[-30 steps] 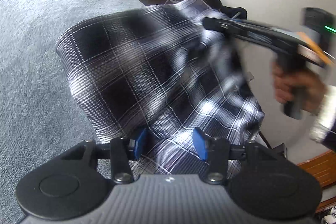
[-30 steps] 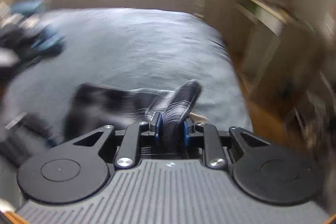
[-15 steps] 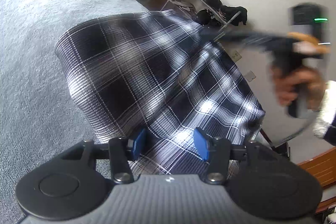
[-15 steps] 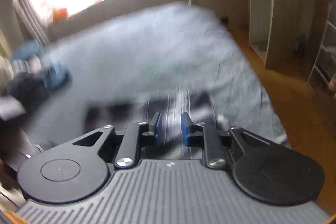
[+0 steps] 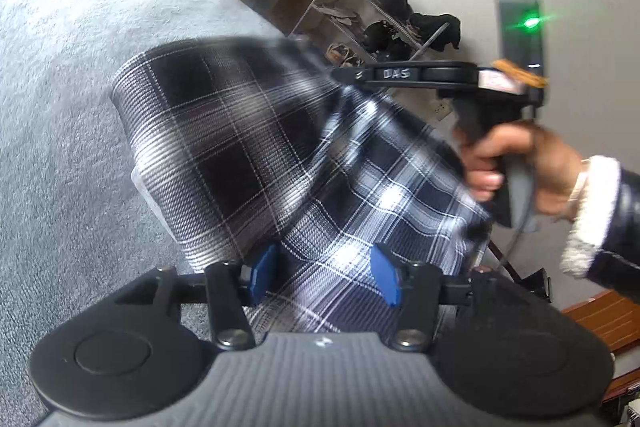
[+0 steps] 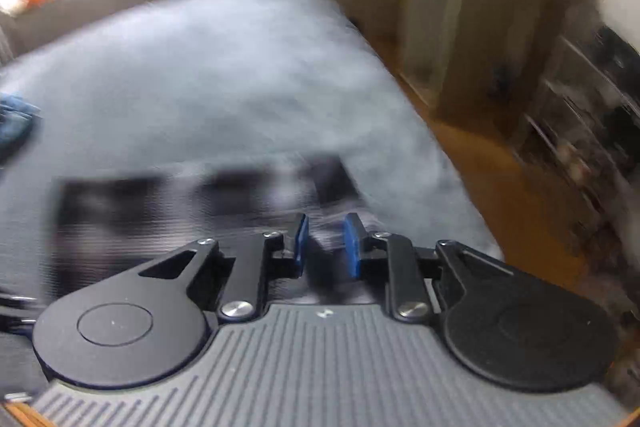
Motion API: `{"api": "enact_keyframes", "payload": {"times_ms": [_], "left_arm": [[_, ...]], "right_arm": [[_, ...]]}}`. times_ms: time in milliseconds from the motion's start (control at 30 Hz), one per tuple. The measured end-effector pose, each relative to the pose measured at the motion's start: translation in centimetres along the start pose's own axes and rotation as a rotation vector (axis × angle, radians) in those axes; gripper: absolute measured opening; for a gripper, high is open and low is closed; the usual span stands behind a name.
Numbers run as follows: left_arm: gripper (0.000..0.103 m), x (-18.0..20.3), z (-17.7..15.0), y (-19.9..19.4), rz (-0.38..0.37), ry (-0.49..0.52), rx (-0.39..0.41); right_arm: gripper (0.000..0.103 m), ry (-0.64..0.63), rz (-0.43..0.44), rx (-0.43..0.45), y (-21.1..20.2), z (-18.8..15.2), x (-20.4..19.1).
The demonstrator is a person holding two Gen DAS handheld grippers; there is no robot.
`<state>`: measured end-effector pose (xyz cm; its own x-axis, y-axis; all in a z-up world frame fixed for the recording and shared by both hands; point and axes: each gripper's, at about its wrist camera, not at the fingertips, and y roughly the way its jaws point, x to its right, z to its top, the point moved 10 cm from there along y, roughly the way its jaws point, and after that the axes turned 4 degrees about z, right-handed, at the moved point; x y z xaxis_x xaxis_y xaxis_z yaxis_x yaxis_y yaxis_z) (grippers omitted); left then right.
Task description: Fold clothes
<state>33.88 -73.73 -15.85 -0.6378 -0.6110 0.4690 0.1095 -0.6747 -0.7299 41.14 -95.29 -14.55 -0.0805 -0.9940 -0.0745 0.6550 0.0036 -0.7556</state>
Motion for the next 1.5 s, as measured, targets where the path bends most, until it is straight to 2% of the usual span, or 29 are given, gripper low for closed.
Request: {"api": "enact_keyframes", "payload": {"times_ms": [33, 67, 200, 267, 333, 400, 467, 600, 733, 800, 867, 1000, 1067, 1133, 1233, 1333, 1433, 1500], "left_arm": [[0.054, -0.1, -0.2, -0.1, -0.002, 0.0, -0.003], [0.054, -0.1, -0.4, -0.3, -0.005, -0.001, -0.006], [0.055, -0.7, -0.7, -2.4, -0.012, -0.014, 0.002], [0.055, -0.8, 0.4, -3.5, -0.025, -0.029, 0.034], [0.056, -0.8, 2.1, -5.1, -0.052, -0.041, 0.099], [0.062, -1.1, 4.2, -6.3, -0.052, -0.032, 0.177], [0.064, -2.3, 5.5, -6.9, -0.018, -0.024, 0.22], [0.06, -6.0, 6.1, -5.4, 0.097, -0.052, 0.234], [0.06, -8.4, 7.6, -0.9, 0.141, -0.115, 0.234], [0.06, -8.3, 8.4, -0.4, 0.15, -0.103, 0.249], [0.063, -7.6, 9.7, -0.3, 0.163, -0.075, 0.273], [0.064, -8.3, 8.1, -5.3, 0.208, -0.044, 0.32], [0.064, -8.3, 7.8, -6.8, 0.233, -0.034, 0.336], [0.064, -8.1, 7.2, -8.7, 0.258, -0.014, 0.354], [0.064, -7.3, 5.5, -12.9, 0.298, 0.021, 0.375], [0.066, -6.2, 3.9, -17.4, 0.336, 0.075, 0.395], [0.068, -4.5, 2.5, -22.1, 0.366, 0.152, 0.416], [0.071, -3.1, 1.4, -25.3, 0.352, 0.209, 0.422]], "right_arm": [[0.025, 0.055, 0.008, 0.01, 0.3, -0.1, 0.8], [0.035, 0.114, 0.013, 0.024, -0.1, 0.1, 1.4], [0.036, 0.183, -0.064, 0.11, -4.5, 0.4, 3.3], [0.036, 0.158, -0.047, 0.122, -7.6, -0.7, 3.0], [0.036, 0.133, -0.03, 0.133, -10.6, -1.7, 2.8], [0.036, 0.109, -0.009, 0.143, -13.5, -2.7, 2.4], [0.036, 0.081, 0.058, 0.126, -14.9, -4.4, 0.4], [0.036, -0.014, 0.101, 0.038, -14.8, -8.7, -3.1], [0.035, -0.096, -0.023, -0.11, -11.8, -14.7, -2.7], [0.035, -0.073, -0.038, -0.083, -12.5, -14.9, -2.7], [0.035, -0.096, -0.057, -0.016, -14.1, -13.7, -3.4], [0.035, -0.161, -0.013, 0.141, -17.6, -10.7, -6.7], [0.035, -0.195, 0.054, 0.197, -18.1, -10.0, -9.3], [0.035, -0.229, 0.112, 0.217, -17.6, -10.3, -11.5], [0.036, -0.215, 0.106, 0.115, -14.3, -13.3, -12.1], [0.037, -0.126, 0.029, 0.076, -14.2, -16.1, -10.8], [0.038, 0.021, 0.021, 0.096, -16.5, -18.1, -9.8], [0.038, 0.072, 0.015, 0.098, -17.7, -19.4, -10.1]]}}
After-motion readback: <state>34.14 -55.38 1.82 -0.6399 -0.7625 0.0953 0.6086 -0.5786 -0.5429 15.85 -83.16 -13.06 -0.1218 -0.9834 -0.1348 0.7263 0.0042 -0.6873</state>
